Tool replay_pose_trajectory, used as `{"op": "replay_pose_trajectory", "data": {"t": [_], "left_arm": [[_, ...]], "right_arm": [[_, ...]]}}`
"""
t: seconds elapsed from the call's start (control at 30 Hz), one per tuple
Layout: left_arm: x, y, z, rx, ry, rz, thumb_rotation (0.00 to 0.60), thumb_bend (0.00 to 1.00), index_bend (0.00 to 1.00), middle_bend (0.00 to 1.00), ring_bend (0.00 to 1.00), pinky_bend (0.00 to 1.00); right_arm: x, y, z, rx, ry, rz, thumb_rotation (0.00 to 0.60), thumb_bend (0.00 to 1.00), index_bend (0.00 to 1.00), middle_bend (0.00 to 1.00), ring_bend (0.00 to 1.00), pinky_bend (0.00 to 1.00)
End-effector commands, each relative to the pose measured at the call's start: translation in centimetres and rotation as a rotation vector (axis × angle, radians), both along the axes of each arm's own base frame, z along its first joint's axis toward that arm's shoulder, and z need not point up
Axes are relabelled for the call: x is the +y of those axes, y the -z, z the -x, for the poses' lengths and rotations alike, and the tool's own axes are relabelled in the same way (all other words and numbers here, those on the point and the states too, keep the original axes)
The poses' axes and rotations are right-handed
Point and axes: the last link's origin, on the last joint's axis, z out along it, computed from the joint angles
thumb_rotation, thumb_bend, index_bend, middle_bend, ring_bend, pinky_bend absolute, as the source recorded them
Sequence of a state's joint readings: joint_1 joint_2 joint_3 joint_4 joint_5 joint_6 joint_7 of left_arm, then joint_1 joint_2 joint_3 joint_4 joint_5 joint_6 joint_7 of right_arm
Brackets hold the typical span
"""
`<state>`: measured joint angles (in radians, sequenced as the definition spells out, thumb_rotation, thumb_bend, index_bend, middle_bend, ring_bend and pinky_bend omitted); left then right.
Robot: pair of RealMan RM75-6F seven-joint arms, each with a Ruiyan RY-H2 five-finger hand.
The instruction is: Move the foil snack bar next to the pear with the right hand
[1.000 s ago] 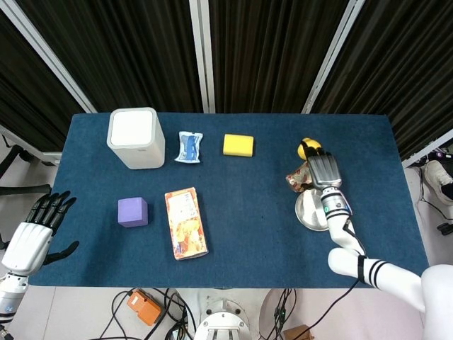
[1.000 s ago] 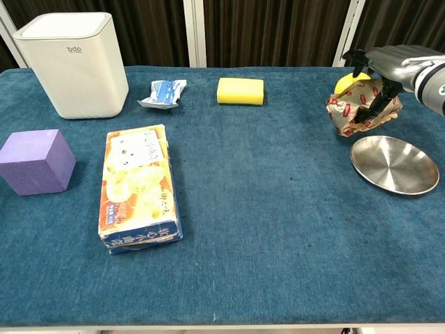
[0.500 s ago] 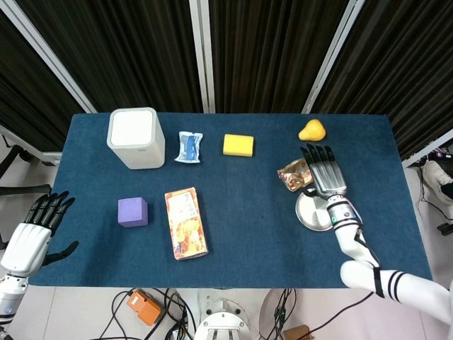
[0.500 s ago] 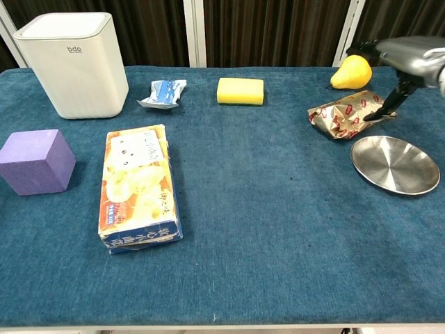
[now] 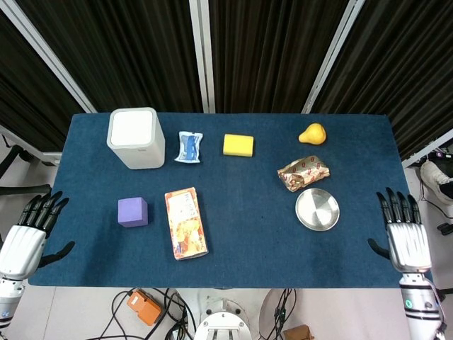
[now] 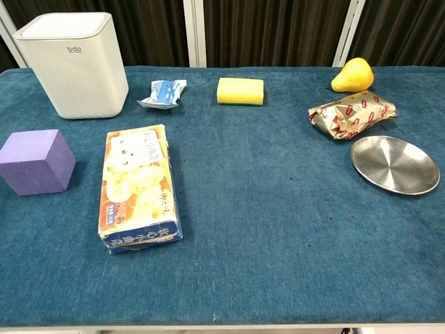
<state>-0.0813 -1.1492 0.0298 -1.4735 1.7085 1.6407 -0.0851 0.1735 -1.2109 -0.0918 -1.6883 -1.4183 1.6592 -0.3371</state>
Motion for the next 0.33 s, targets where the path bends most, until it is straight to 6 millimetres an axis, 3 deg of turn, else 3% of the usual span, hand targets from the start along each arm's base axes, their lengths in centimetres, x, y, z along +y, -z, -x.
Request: {"op": "replay_pose_trajectory", "data": {"t": [0.03, 0.33], "left_arm": [[-0.1, 0.2, -0.1, 0.007, -0.002, -0.002, 0.600, 0.17, 0.00, 0.00, 0.00, 0.03], [0.4, 0.8, -0.2, 0.031, -0.038, 0.020, 0.600, 0.17, 0.00, 0.00, 0.00, 0.03]], "right_arm": [[3.2, 0.1, 2.6, 0.030, 0.019, -0.068, 0.600, 0.29, 0.00, 0.00, 0.00, 0.00], [3.2, -1.2, 2.8, -0.014, -0.009, -0.041, 0.600, 0.29, 0.00, 0.00, 0.00, 0.00]]}}
